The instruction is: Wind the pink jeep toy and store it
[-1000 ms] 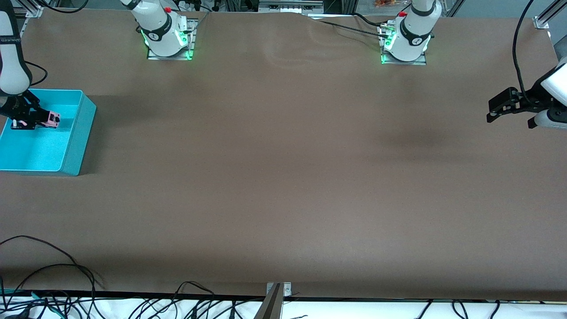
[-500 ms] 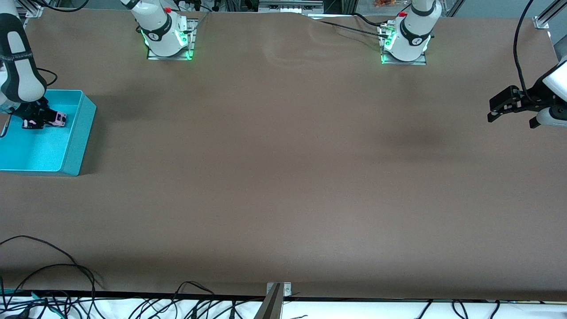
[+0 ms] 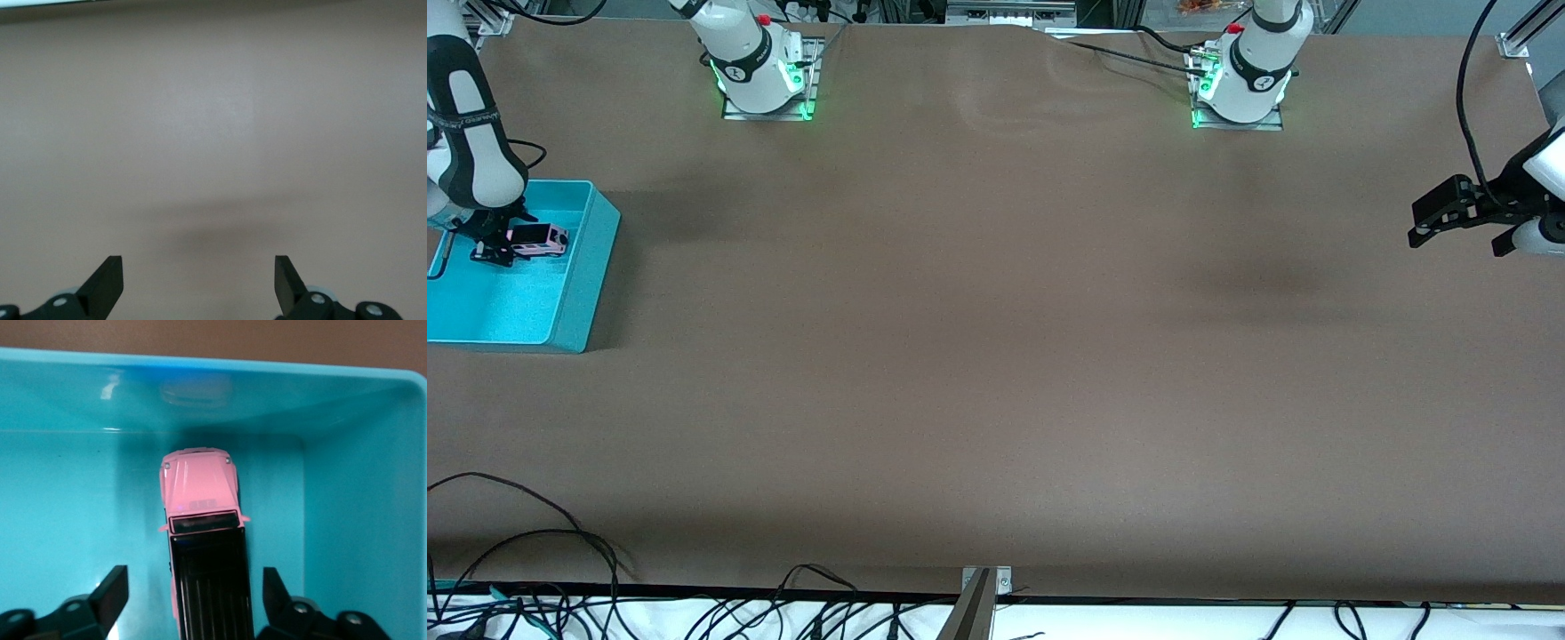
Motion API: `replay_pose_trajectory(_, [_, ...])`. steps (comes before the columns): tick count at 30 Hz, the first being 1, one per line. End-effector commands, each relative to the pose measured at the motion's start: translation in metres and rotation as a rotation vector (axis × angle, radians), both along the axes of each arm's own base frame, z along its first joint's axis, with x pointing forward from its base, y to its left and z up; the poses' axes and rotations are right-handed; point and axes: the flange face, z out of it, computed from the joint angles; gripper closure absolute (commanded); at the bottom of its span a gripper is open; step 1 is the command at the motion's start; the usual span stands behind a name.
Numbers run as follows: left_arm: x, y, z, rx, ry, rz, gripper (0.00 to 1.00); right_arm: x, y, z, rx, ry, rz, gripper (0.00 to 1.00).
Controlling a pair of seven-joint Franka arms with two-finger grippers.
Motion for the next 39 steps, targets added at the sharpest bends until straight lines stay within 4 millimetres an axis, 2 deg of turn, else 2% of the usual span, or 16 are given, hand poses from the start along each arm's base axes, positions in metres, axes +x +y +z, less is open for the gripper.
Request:
replay_pose_trajectory(1, [0.002,-0.002,0.006,0.010,0.005,0.044,0.00,0.002,0.001,0.021,0.000,-0.042,0.026,0.00])
replay_pose_trajectory(8, [0.000,-0.011,0.006,0.008,0.009,0.067,0.00,0.011,0.007,0.062,0.057,-0.030,0.099,0.00])
replay_pose_trajectory(12, [0.000,-0.017,0.003,0.008,0.019,0.062,0.00,0.022,0.005,0.103,0.104,-0.001,0.125,0.00])
replay_pose_trajectory(16, [0.000,-0.017,0.004,0.008,0.017,0.068,0.00,0.037,0.017,0.136,0.146,0.027,0.156,0.00])
replay_pose_trajectory(19, [0.000,-0.014,0.001,0.007,0.025,0.071,0.00,0.053,0.041,0.162,0.169,0.033,0.203,0.00])
replay_pose_trajectory(26, [0.000,-0.014,0.004,0.006,0.019,0.064,0.00,0.077,0.093,0.217,0.171,0.055,0.342,0.00])
replay_pose_trajectory(33, [-0.001,-0.005,0.007,0.010,0.014,0.065,0.00,0.084,0.155,0.275,0.158,0.034,0.548,0.00])
replay_pose_trajectory(39, [-0.003,-0.007,0.011,0.019,0.009,0.064,0.00,0.089,0.207,0.301,0.159,0.029,0.769,0.00])
